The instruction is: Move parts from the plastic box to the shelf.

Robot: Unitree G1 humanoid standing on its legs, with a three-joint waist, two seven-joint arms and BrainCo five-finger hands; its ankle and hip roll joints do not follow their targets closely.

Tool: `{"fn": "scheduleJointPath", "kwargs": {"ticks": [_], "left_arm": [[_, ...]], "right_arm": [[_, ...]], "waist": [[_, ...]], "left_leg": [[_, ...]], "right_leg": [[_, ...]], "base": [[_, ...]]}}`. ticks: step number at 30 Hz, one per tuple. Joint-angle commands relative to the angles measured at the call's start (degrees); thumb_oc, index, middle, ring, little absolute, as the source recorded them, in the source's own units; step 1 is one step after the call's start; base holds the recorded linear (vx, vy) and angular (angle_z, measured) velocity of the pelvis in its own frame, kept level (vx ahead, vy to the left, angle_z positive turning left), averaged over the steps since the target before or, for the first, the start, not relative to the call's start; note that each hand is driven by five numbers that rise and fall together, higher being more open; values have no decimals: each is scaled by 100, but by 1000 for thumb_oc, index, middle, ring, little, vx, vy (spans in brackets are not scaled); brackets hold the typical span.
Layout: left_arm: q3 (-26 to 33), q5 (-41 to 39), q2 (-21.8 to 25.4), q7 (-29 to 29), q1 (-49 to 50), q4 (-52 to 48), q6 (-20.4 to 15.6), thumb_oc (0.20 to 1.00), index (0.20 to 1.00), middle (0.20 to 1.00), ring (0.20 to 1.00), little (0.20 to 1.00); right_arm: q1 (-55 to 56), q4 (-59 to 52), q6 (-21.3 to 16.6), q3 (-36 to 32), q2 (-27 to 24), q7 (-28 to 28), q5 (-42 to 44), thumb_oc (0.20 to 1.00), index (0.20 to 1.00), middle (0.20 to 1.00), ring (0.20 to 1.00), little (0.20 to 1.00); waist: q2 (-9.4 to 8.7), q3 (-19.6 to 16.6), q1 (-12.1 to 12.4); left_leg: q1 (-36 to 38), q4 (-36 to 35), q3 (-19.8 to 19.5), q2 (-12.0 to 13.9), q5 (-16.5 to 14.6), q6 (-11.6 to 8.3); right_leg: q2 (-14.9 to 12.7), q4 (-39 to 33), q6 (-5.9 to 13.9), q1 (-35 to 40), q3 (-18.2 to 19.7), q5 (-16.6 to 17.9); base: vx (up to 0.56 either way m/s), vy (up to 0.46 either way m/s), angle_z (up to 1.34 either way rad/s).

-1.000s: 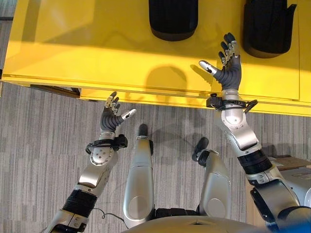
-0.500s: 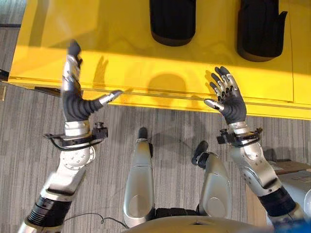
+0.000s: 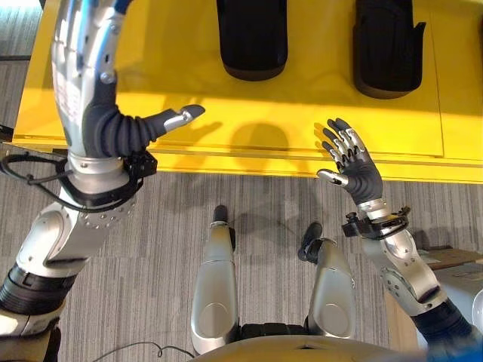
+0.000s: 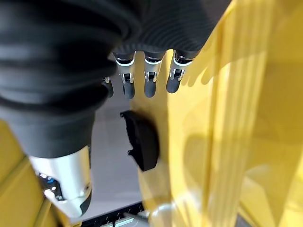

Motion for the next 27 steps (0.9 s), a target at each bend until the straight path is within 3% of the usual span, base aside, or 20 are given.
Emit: {"fn": "scheduleJointPath", "kwargs": {"ticks": [1, 9, 16, 27], "left_arm": [[-126, 310, -80, -231, 6, 177, 149, 1000, 1000, 1000, 1000, 1000], [-1157, 267, -239, -878, -1230, 1271, 403, 1000, 1000, 1000, 1000, 1000], [-1788, 27, -982, -1152, -1902, 2343, 652, 1000, 1000, 1000, 1000, 1000], [-1732, -207, -1643, -1299, -2058, 2813, 934, 1000, 1000, 1000, 1000, 1000]], "right_arm": [[60, -238, -231, -373, -36, 160, 130, 1000, 1000, 1000, 1000, 1000], [459, -265, -85, -710, -48, 297, 129, 1000, 1000, 1000, 1000, 1000], [534, -210, 17, -699, 22, 389, 205, 1000, 1000, 1000, 1000, 1000], [709, -125, 135, -856, 63, 369, 165, 1000, 1000, 1000, 1000, 1000]], "waist": [[-34, -361, -37], [-82, -390, -297], [-112, -333, -421], [-148, -276, -532]], "left_leg": [[-45, -328, 152, 496, 396, -230], [-30, -336, 205, 569, 423, -279], [-54, -279, 247, 634, 432, -305], [-100, -205, 296, 682, 412, -312]], "right_leg": [[-269, -354, 366, 824, 291, 30], [-213, -371, 358, 765, 394, 43], [-170, -310, 336, 650, 489, 40], [-138, -252, 301, 523, 607, 31]], "base": [[-8, -3, -11], [-4, -2, -6], [-6, 8, -9], [2, 3, -4]]}}
